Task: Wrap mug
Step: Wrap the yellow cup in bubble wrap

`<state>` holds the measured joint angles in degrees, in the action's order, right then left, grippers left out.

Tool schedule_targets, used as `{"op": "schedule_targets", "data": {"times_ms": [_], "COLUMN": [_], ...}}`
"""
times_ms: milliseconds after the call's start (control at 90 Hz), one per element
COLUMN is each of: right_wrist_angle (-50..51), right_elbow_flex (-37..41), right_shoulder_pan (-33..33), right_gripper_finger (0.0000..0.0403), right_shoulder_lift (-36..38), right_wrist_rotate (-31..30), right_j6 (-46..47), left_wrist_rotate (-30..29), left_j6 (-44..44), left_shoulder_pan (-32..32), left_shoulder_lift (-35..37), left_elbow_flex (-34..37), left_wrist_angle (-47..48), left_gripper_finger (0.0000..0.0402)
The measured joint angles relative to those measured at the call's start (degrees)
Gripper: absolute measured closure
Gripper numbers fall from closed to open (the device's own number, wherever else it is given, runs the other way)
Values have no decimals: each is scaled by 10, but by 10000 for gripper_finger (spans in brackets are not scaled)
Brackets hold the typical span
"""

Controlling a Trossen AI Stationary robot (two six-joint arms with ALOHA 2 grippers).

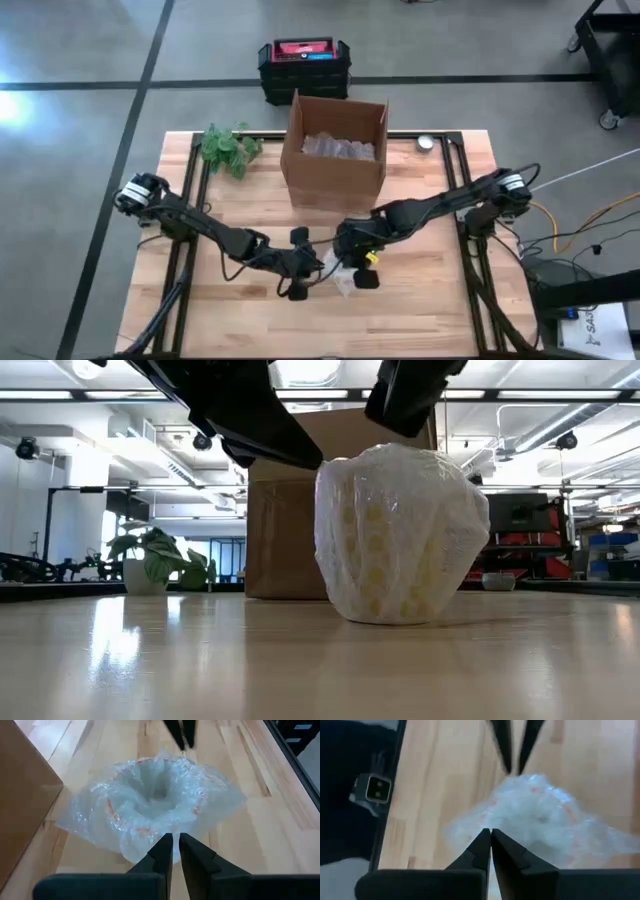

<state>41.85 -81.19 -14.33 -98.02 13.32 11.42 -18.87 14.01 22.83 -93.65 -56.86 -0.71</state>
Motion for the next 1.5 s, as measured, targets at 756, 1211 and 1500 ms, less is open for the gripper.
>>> {"op": "schedule_targets", "data": {"times_ms": [756,1211,1500], "right_wrist_angle": [-21,-70,-121], "right_elbow_flex": [13,50,90], "right_shoulder_pan": [2,32,36], "right_gripper_finger": [403,403,402], "right_shoulder_lift": [-84,-88,-85], "right_wrist_rotate": [-11,-10,-12], "right_j6": [-35,-61,-45], "left_wrist_rotate": [0,0,0], "left_j6": [0,0,0], "left_shoulder_pan": [-1,-1,-1], "left_shoulder_lift": [0,0,0], "left_elbow_flex": [0,0,0], "left_wrist_angle": [-1,-2,-2], "left_gripper_finger": [381,381,381]}}
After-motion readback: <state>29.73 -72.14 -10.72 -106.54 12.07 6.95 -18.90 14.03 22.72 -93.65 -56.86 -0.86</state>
